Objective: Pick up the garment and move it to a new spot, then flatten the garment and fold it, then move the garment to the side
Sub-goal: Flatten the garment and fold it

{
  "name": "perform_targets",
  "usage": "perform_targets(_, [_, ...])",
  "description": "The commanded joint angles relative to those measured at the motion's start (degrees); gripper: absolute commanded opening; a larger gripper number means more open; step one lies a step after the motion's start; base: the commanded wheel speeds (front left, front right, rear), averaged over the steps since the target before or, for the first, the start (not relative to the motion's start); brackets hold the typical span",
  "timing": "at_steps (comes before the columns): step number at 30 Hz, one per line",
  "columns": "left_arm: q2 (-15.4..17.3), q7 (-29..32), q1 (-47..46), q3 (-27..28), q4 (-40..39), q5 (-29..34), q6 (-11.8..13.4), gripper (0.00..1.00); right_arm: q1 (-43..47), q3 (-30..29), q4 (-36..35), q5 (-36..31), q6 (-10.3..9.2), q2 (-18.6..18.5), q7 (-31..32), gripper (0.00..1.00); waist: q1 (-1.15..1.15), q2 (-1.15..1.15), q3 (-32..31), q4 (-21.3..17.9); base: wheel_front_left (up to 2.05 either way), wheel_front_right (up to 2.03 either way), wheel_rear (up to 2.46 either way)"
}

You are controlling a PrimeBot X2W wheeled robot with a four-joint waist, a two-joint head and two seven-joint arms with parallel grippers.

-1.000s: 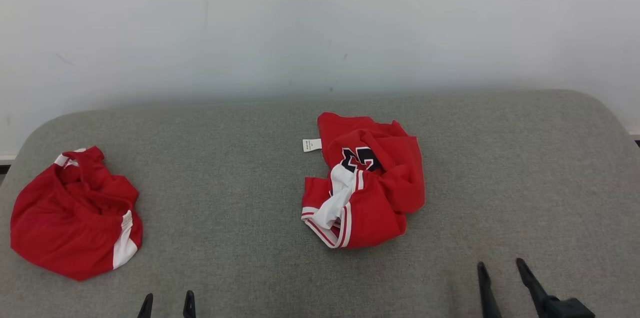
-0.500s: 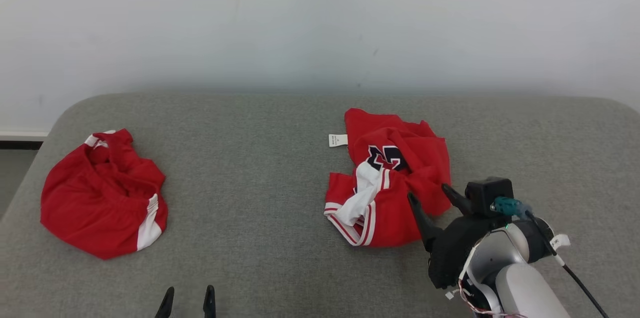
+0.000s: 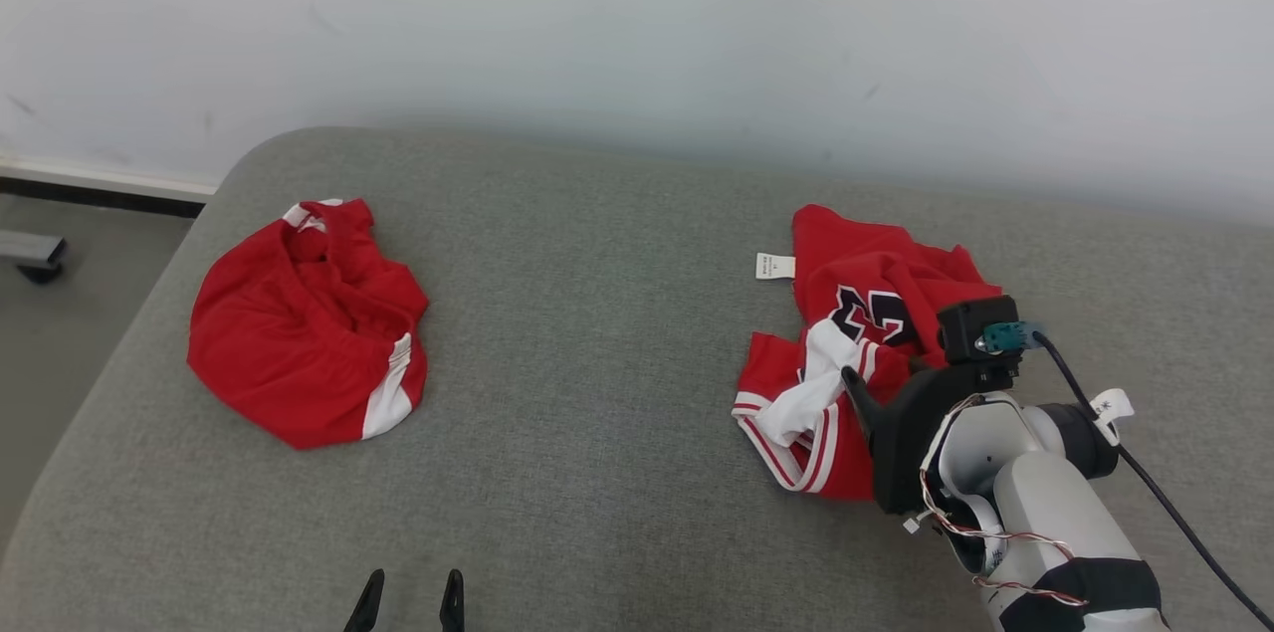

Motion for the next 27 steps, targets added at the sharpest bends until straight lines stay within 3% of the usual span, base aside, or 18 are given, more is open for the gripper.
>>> perform_targets(1, [-0.03,-0.19,-0.57,-0.13,0.15,-0.32,-0.09,1.0,-0.52,0.1,1.38,-0.69,-0.12,-0.04,0.92,1.0,-0.01,0.0,0.69,1.11,0.0,0.0,0.0])
perform_targets(3, [-0.03,-0.19,-0.59,-0.13,0.23,-0.35,-0.08,1.0,-1.26,0.05,2.71,-0.98,-0.12,-0.06,1.46,1.0,-0.01,0.0,0.63,1.3,0.0,0.0,0.0])
perform_targets(4, [-0.03,-0.19,-0.56,-0.08,0.24,-0.42,-0.02,1.0,-1.47,-0.06,3.25,-1.47,-0.12,-0.07,1.7,0.85,-0.01,0.0,0.56,1.31,0.0,0.0,0.0])
perform_targets(5, [-0.03,-0.19,-0.46,-0.01,0.28,-0.44,0.08,1.0,-1.45,-0.03,3.59,-1.58,-0.12,-0.06,1.63,0.52,-0.01,0.0,0.39,1.25,0.0,0.0,0.0])
perform_targets(6, [-0.03,-0.19,-0.28,0.06,0.29,-0.46,0.16,1.0,-1.36,0.02,3.84,-1.56,-0.12,-0.05,1.6,0.0,-0.01,0.0,0.25,1.14,0.0,0.0,0.0])
perform_targets(11, [-0.04,-0.19,0.93,0.58,0.32,-0.17,0.17,1.0,-1.7,1.17,2.69,-2.07,-0.12,-0.04,-0.11,0.0,-0.01,0.0,-0.96,0.07,0.0,0.0,0.0])
perform_targets(15, [-0.04,-0.19,1.06,0.87,0.05,-0.13,0.11,1.0,-3.31,4.89,-0.4,1.81,-0.12,-0.03,-0.99,0.0,-0.01,0.0,-1.61,-0.95,0.0,0.0,0.0])
perform_targets(21, [-0.03,-0.19,0.93,1.21,-0.21,-0.07,0.17,1.0,-10.13,12.35,-8.07,6.63,-0.12,-0.04,-2.98,0.0,-0.01,0.0,-1.86,-2.4,0.0,0.0,0.0])
perform_targets(27, [-0.03,-0.19,0.52,1.37,-0.31,0.04,0.19,1.0,-18.02,15.52,-12.6,8.45,-0.12,-0.04,-5.43,0.0,-0.01,0.0,-1.86,-2.98,0.0,0.0,0.0])
